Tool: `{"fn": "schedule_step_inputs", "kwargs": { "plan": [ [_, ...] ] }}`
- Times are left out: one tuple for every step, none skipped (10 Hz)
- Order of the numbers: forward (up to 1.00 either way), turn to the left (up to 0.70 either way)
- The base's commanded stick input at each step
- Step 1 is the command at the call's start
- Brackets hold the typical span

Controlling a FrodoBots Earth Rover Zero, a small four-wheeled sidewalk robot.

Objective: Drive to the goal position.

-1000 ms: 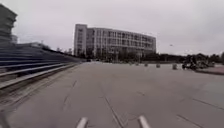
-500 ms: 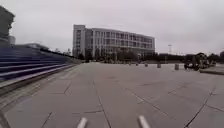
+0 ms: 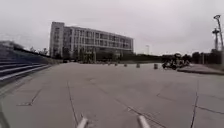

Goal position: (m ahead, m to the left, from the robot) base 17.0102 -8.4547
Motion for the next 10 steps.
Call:
{"fn": "schedule_step_inputs", "kwargs": {
  "plan": [
    [0.7,0.0],
    [0.7,0.0],
    [0.7,0.0],
    [0.7,0.0],
    [0.7,0.0],
    [0.7,0.0],
    [0.7,0.0],
    [0.7,0.0],
    [0.7,0.0],
    [0.7,0.0]
  ]
}}
